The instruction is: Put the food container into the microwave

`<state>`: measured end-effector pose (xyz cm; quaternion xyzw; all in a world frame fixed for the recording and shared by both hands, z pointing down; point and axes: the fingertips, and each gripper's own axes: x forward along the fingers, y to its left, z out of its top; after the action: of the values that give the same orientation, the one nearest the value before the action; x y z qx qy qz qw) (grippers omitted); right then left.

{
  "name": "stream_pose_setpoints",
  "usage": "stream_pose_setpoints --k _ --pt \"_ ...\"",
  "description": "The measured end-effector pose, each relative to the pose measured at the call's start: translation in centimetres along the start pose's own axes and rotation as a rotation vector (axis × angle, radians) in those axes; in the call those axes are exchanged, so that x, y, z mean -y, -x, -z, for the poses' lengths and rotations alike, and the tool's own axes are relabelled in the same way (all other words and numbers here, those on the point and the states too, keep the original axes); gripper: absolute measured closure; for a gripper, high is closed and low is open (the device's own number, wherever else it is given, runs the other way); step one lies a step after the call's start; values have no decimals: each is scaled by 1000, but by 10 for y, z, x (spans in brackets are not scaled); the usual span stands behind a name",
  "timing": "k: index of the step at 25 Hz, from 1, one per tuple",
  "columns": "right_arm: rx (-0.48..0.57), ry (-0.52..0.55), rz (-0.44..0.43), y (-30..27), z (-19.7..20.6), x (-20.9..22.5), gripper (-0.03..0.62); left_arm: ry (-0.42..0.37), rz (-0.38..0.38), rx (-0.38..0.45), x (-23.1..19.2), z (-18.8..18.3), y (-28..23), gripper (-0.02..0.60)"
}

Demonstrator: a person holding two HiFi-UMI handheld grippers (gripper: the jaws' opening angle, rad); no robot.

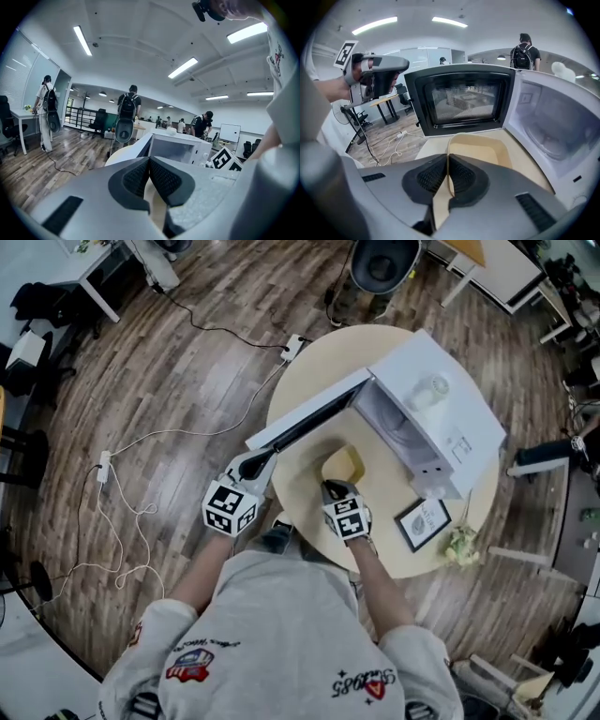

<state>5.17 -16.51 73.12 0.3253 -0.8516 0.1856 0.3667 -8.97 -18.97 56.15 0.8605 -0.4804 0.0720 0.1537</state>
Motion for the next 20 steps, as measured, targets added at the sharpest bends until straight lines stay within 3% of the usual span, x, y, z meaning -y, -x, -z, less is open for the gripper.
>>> stream_pose_setpoints --k 7,20 --pt "88 -75 78 40 -5 31 574 -53 121 0 33 -17 -45 577" --pt "191 -187 230 109 26 80 574 -115 323 -14 92 -32 -115 578"
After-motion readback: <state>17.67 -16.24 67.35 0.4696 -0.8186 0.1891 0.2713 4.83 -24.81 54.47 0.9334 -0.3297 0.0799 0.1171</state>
